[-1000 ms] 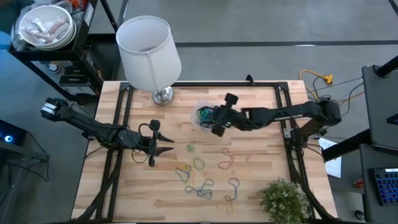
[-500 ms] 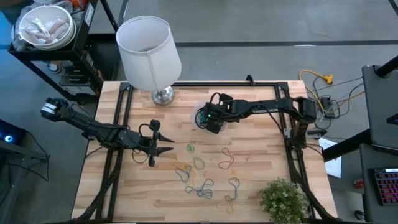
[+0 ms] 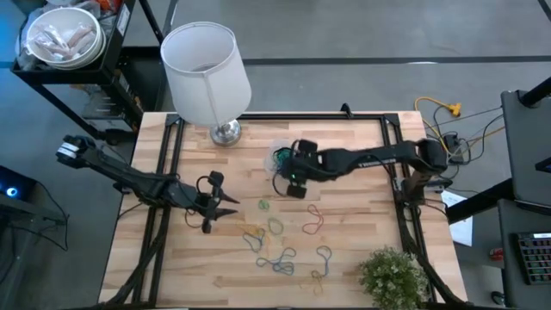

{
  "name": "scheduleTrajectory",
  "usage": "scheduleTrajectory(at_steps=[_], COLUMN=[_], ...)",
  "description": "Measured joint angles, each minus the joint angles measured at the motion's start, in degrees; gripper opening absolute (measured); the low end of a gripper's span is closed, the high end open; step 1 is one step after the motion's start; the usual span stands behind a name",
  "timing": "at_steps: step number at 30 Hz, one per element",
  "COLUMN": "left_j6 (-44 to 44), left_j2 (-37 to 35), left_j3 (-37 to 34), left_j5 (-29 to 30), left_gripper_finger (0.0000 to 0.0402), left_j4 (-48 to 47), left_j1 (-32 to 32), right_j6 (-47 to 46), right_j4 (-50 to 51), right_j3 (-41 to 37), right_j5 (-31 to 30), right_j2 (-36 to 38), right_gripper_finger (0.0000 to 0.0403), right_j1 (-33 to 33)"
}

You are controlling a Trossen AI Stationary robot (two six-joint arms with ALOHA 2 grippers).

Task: Pick and place rubber bands into bin
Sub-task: Put the green rubber bands into the bin

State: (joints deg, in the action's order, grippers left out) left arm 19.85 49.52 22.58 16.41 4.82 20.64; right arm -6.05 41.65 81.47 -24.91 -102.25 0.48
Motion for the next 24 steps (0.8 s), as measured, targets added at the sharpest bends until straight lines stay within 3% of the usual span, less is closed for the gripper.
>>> scheduleTrajectory(at_steps=[4, 10, 17, 24], left_j6=[-0.08, 1.65, 5.5, 6.03], left_j2=[2.74, 14.12, 28.41, 39.87], left_j3=[-0.54, -0.29, 4.42, 10.76], left_j5=[-1.47, -1.29, 4.73, 5.05], left_gripper_finger=[0.0114, 0.0114, 0.0114, 0.0114], left_j4=[1.41, 10.41, 13.78, 11.94], left_j1=[0.0, -0.2, -1.97, -4.84], right_j6=[0.01, -1.29, -4.28, -6.08], right_j4=[-0.02, -0.35, -0.46, -0.48], right_j3=[-0.07, -0.09, -0.11, -0.19], right_j5=[-0.07, -1.06, -10.58, -18.23], right_j2=[1.6, 2.44, 2.38, 2.37], right_gripper_finger=[0.0126, 0.0115, 0.0101, 0.0088], right_j1=[5.58, 14.52, 23.74, 30.97])
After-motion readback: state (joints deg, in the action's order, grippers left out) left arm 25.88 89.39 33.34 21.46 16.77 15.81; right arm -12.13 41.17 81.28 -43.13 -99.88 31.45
